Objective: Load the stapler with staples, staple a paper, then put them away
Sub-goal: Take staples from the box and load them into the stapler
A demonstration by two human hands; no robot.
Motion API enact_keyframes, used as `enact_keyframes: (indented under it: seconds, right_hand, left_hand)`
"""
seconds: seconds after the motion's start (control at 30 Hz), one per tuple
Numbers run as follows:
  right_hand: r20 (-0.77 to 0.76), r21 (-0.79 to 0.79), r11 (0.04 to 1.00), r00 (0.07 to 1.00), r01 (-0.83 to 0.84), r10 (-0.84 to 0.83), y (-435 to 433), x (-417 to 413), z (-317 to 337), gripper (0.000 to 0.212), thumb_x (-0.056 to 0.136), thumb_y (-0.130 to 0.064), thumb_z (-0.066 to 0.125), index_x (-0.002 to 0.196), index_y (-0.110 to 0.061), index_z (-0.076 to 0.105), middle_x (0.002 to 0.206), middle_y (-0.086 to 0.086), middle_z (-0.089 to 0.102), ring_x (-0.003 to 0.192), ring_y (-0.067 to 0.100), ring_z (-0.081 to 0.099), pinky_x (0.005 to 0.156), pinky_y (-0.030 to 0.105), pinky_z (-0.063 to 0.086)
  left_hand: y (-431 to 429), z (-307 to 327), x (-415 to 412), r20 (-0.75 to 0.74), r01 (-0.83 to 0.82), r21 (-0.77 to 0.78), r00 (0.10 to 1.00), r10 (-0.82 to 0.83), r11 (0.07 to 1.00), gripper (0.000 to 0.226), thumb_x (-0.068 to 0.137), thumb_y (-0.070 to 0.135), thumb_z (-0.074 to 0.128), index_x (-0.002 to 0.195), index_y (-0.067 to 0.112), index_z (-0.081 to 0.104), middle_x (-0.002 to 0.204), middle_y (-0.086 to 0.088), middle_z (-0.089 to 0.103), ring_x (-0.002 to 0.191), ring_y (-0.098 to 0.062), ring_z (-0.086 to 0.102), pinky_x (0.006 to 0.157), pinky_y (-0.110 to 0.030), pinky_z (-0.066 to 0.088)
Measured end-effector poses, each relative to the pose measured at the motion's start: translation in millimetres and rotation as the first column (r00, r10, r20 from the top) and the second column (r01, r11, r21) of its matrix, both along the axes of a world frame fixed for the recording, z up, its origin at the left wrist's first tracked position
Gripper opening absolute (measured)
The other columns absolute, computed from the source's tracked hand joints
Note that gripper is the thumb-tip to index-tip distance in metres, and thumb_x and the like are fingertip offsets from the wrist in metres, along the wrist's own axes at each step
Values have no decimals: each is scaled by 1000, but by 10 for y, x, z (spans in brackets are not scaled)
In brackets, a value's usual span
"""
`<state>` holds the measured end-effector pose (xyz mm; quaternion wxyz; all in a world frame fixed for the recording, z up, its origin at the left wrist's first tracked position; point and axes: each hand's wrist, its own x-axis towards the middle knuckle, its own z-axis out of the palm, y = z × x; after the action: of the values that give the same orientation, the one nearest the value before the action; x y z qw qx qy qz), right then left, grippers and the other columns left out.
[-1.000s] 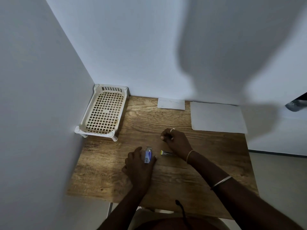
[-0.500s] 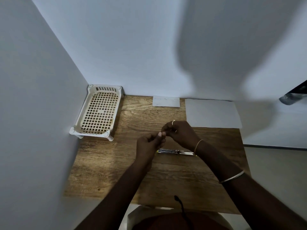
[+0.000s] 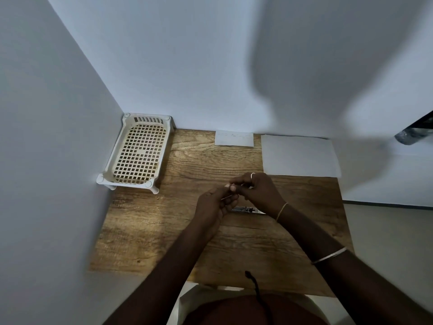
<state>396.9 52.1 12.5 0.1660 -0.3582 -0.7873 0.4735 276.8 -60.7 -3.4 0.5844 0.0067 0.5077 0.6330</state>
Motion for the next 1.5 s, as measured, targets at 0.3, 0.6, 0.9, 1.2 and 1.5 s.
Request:
enact_keyframes:
  seconds: [0.3,0.6,0.9,1.2,1.5]
  right_hand:
    - [80,159,984,992,81,-94,-59,-4,-72,20,89,-21,76,108,-17,79,102,-1,79,86,-3,67,71,-1,44]
    - [439,365,920,898,-142,-36,-180,73,-227,18,85,-19,73,100,-24,80,105,-6,73,97,19,68,82,35,53]
    - [601,404,868,799,-288,-14,-345,30,-456,20,92,-35,64,108,-32,77,111,-6,66,108,24,59,83,35,37]
    - [640,402,867,767,-296,-35,-386,-12,-536,17,90,-29,64,99,-32,78,105,-6,65,104,24,57,84,38,39]
    - [691,431,833,720,-346,-58,-386,-18,-575,16,91,-30,63,98,-28,77,101,-3,65,102,26,58,83,40,42]
  left_hand:
    - [2,32,3,-108,60,-37,992,-64,997,30,102,16,60,123,-4,69,115,-20,75,100,-28,72,90,-37,59]
    - [-128,-53,-136,-222,-196,-158,962,158,968,12,99,8,61,96,11,73,91,-12,74,85,-23,68,74,-32,55]
    - [-310,-99,-246,-284,-283,-182,932,225,942,13,100,15,62,100,13,74,98,-10,77,91,-23,68,78,-35,54]
    - [-363,-72,-244,-327,-274,-187,923,203,943,15,102,18,61,100,14,75,106,-15,78,94,-25,70,84,-39,55]
    - [-369,-32,-208,-341,-265,-181,920,193,947,16,102,19,60,95,18,75,103,-12,77,91,-21,69,73,-29,54]
